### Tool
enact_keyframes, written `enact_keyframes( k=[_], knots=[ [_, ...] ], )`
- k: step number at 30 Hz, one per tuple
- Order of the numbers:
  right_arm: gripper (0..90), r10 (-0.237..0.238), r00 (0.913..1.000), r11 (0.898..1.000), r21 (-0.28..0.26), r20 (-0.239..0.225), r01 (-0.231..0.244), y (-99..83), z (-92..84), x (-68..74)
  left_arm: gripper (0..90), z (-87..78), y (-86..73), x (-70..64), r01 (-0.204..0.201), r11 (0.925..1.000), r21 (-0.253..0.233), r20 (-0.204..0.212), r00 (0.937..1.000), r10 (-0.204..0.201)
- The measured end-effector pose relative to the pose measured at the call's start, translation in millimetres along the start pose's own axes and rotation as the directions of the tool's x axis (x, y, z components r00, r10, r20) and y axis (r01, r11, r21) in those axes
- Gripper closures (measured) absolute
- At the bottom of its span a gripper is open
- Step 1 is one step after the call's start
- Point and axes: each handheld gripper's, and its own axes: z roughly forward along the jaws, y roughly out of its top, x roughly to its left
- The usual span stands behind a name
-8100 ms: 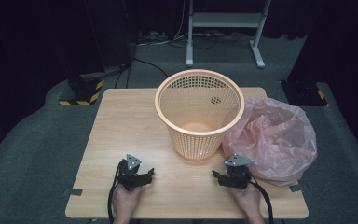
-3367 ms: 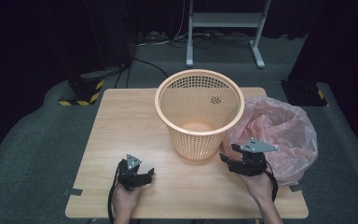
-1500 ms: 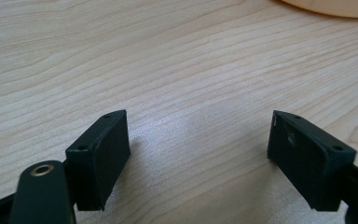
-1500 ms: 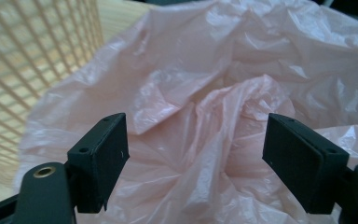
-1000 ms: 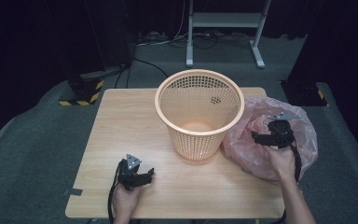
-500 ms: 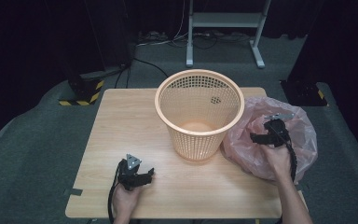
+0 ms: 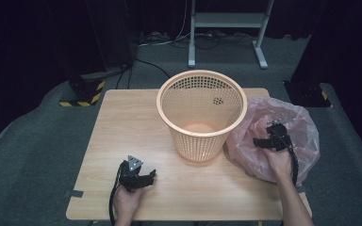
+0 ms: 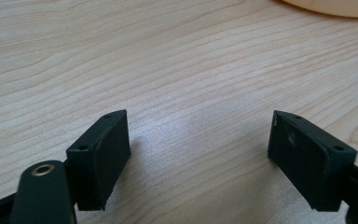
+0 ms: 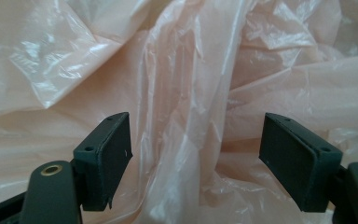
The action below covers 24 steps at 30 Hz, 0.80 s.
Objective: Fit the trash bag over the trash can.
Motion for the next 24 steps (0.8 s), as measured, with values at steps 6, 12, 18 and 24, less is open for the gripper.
enact_keyframes(
  k=[6,12,18,24],
  knots=[
    [29.0,0.002,1.0,1.0,0.028,0.007,-0.003,-3.6,7.1,-1.2,21.0,0.0,0.0,0.1,0.001,1.0,0.0,0.0,1.0,-0.001],
    [36.1,-0.003,1.0,0.999,0.045,0.009,0.003,-5.0,16.3,0.4,21.3,0.0,-0.1,0.2,0.004,1.0,-0.001,0.001,1.0,-0.004],
    [52.6,0.001,0.9999,0.998,0.058,-0.017,0.0,-9.6,27.8,3.1,21.2,0.1,-0.1,0.2,0.004,1.0,-0.002,0.0,1.0,-0.004],
    [65.3,0.003,0.9999,0.998,0.058,-0.016,-0.002,-12.2,30.3,2.2,21.3,0.1,-0.1,0.2,0.004,1.0,-0.002,0.0,1.0,-0.004]
  ],
)
